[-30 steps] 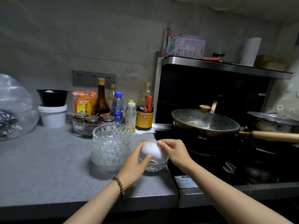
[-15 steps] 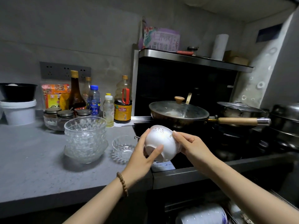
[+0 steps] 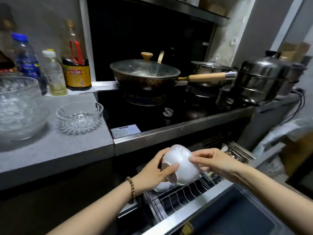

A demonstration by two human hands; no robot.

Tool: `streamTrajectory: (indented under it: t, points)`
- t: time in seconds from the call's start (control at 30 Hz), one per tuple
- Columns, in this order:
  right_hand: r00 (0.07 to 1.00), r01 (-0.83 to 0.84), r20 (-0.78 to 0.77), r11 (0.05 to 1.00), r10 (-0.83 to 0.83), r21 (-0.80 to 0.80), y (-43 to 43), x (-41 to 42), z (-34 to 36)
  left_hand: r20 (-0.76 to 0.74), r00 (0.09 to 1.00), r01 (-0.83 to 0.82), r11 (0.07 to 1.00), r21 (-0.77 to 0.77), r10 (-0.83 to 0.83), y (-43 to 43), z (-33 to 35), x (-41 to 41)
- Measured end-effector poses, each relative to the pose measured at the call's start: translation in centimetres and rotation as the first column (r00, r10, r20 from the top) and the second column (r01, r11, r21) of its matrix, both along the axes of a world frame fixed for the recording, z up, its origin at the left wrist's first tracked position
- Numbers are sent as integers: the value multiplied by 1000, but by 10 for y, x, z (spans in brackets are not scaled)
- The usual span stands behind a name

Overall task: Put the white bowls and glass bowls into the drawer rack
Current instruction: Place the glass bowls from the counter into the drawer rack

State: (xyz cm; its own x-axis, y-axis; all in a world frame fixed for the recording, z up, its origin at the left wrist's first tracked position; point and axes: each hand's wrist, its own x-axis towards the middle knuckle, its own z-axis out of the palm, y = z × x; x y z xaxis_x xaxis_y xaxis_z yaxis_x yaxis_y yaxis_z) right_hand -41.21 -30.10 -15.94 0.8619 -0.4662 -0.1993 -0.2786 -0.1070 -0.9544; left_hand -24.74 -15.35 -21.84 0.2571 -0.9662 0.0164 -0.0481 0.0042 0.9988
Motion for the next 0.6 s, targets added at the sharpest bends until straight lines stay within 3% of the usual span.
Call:
streamTrajectory:
  t: [0.2,0.33,0.5,0.6]
  points:
    - [987,56,-157,995,-43,77,-22,13,-56,-86,993,-66,991,116,76,-18,-58,0]
    - [980,74,-195,983,-40,167,-33,34,-85,-50,988,-132,974,181,144,-28,-88,10]
    - [968,150,-239,944,-79,294,-42,63,-126,40,985,-170,955,243,165,-33,-121,32]
    - [962,182,-257,921,-94,345,-47,79,-149,231,950,-265,932,249,209,-30,-136,48]
